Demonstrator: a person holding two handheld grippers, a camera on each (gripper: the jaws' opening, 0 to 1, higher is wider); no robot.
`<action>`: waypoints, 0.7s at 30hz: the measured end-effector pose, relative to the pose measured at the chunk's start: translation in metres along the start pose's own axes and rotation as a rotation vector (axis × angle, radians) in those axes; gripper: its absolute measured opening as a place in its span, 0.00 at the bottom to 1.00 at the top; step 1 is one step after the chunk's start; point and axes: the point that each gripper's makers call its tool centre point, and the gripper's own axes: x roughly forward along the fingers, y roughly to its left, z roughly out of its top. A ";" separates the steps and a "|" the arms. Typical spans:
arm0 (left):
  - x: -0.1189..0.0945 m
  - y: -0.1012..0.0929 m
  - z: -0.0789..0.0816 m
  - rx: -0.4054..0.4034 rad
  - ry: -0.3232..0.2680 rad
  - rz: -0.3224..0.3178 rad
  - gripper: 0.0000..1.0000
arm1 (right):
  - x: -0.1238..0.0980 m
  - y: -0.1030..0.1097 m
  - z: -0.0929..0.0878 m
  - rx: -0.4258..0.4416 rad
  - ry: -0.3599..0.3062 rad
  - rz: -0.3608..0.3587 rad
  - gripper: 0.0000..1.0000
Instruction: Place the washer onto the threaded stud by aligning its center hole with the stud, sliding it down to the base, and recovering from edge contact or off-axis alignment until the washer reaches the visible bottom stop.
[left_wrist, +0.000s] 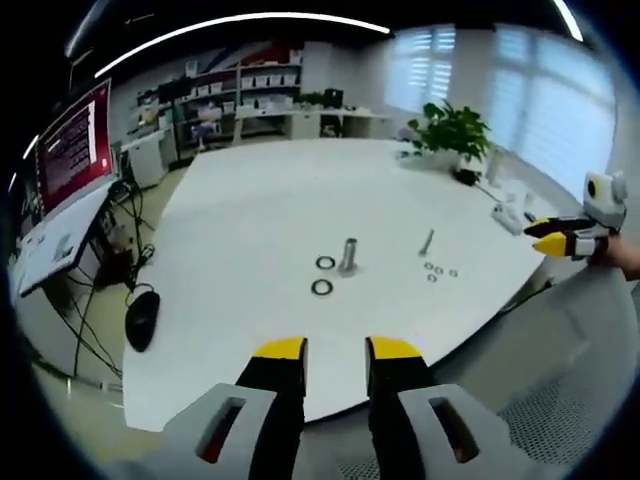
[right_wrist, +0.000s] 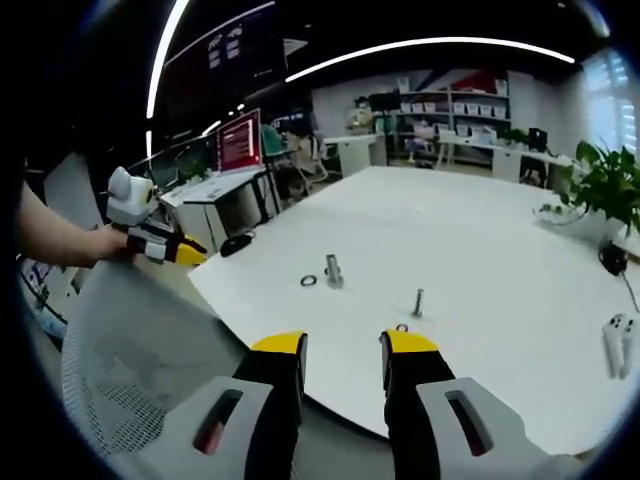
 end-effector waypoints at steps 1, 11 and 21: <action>0.000 0.002 -0.001 -0.017 0.006 0.005 0.22 | -0.001 0.000 0.002 0.006 -0.011 0.002 0.32; 0.003 -0.002 -0.002 -0.030 0.020 -0.025 0.26 | -0.001 -0.002 0.002 0.016 -0.009 0.000 0.32; 0.012 -0.001 -0.007 0.065 0.133 -0.020 0.28 | -0.001 -0.003 0.001 0.020 -0.009 -0.004 0.32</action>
